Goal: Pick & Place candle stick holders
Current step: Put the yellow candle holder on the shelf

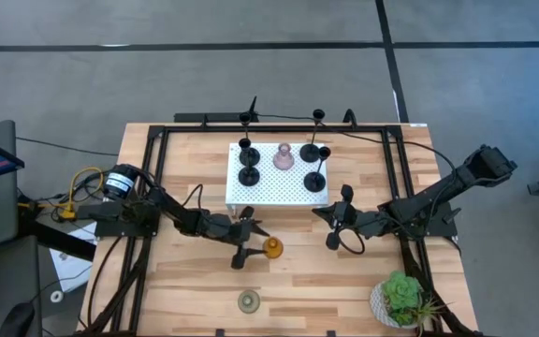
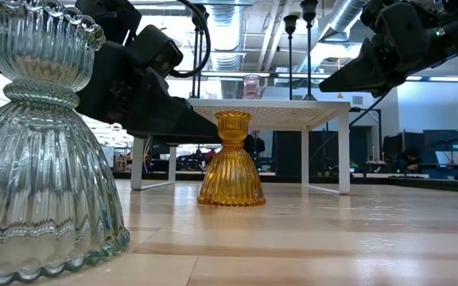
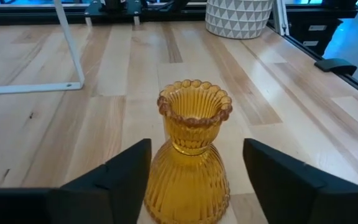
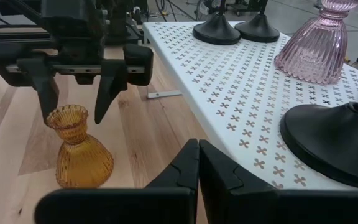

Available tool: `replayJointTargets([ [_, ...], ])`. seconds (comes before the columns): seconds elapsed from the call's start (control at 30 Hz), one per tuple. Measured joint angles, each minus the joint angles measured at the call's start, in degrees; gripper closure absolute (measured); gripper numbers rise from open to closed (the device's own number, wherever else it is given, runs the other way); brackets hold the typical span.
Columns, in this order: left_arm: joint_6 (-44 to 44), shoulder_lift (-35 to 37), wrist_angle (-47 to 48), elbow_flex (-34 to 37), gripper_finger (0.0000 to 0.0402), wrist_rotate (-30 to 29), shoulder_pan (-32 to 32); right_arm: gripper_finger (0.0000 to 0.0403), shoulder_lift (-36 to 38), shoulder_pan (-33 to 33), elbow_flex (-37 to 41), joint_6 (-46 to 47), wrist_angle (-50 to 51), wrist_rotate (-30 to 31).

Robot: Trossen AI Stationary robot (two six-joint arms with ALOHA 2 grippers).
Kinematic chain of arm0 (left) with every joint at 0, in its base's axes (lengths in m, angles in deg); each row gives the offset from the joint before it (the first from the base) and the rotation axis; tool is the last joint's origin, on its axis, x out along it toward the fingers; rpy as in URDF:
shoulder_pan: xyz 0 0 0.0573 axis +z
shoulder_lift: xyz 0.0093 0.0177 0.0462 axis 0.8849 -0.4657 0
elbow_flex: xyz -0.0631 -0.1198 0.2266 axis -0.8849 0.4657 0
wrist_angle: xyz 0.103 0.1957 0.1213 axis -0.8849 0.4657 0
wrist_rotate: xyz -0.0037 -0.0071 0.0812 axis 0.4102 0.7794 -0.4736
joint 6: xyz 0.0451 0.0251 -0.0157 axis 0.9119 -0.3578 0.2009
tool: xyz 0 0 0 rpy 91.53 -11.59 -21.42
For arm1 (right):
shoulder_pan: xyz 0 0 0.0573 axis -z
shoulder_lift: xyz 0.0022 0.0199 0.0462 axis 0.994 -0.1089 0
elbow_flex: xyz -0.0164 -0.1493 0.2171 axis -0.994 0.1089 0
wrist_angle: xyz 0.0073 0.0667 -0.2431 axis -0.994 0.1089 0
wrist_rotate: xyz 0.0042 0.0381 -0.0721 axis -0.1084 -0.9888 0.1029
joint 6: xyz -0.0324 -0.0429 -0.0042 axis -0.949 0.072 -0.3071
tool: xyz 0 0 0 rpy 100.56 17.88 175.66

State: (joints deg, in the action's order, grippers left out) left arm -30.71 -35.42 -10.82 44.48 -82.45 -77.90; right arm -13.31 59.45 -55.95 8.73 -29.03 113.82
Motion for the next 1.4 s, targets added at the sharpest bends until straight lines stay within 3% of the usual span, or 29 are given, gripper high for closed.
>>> replayJointTargets([
  [0.23, 0.3, 0.0, 0.0, 0.0, 0.0118, -0.3, -0.1, 0.0403, 0.0, 0.0, 0.0, 0.0, 0.0, 0.0],
  [0.8, 4.5, -0.2, 0.0, -3.2, 0.0116, -0.3, 0.0, 0.0403, 0.0, 0.0, 0.0, 0.0, 0.0, 0.0],
  [1.4, 4.3, -10.2, -0.4, -9.8, 0.0116, -1.6, 1.1, 0.0403, 0.0, 0.0, 0.0, 0.0, 0.1, 0.0],
])
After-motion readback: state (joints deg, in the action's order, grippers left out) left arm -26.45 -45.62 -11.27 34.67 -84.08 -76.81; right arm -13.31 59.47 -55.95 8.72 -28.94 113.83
